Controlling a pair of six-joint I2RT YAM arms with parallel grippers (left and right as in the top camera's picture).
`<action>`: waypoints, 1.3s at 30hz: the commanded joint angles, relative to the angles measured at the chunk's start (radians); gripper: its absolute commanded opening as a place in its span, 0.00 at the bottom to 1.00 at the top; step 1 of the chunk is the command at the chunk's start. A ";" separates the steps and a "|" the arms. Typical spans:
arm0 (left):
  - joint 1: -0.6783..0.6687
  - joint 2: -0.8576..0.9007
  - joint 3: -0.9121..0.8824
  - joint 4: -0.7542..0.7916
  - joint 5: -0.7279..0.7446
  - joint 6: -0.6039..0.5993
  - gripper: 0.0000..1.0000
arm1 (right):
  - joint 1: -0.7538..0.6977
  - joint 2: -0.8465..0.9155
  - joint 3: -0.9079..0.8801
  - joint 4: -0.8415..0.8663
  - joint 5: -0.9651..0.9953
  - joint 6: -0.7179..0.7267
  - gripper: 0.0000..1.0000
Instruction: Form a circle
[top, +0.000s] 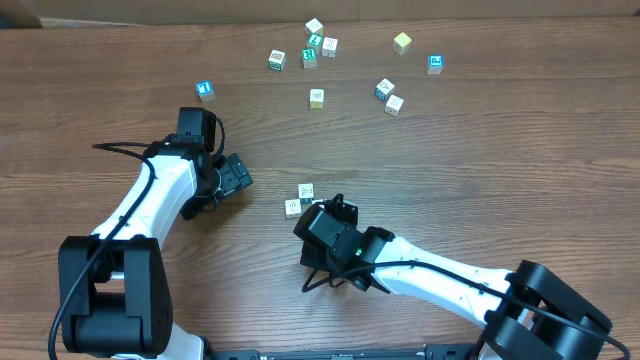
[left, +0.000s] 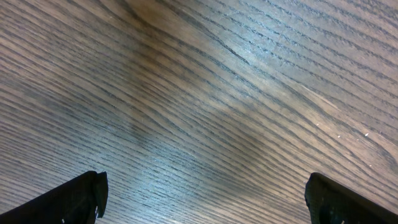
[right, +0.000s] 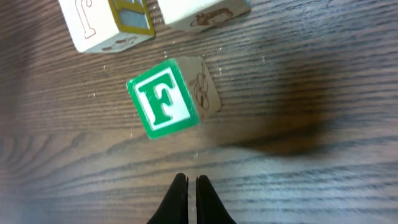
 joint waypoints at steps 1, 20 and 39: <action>-0.001 0.008 0.015 -0.002 0.005 -0.018 1.00 | 0.006 0.053 -0.006 0.017 0.013 0.059 0.04; -0.001 0.008 0.015 -0.002 0.005 -0.018 1.00 | 0.005 0.080 -0.006 0.109 0.055 0.072 0.04; -0.001 0.008 0.015 -0.002 0.005 -0.018 1.00 | 0.005 0.080 -0.006 0.126 0.125 0.068 0.04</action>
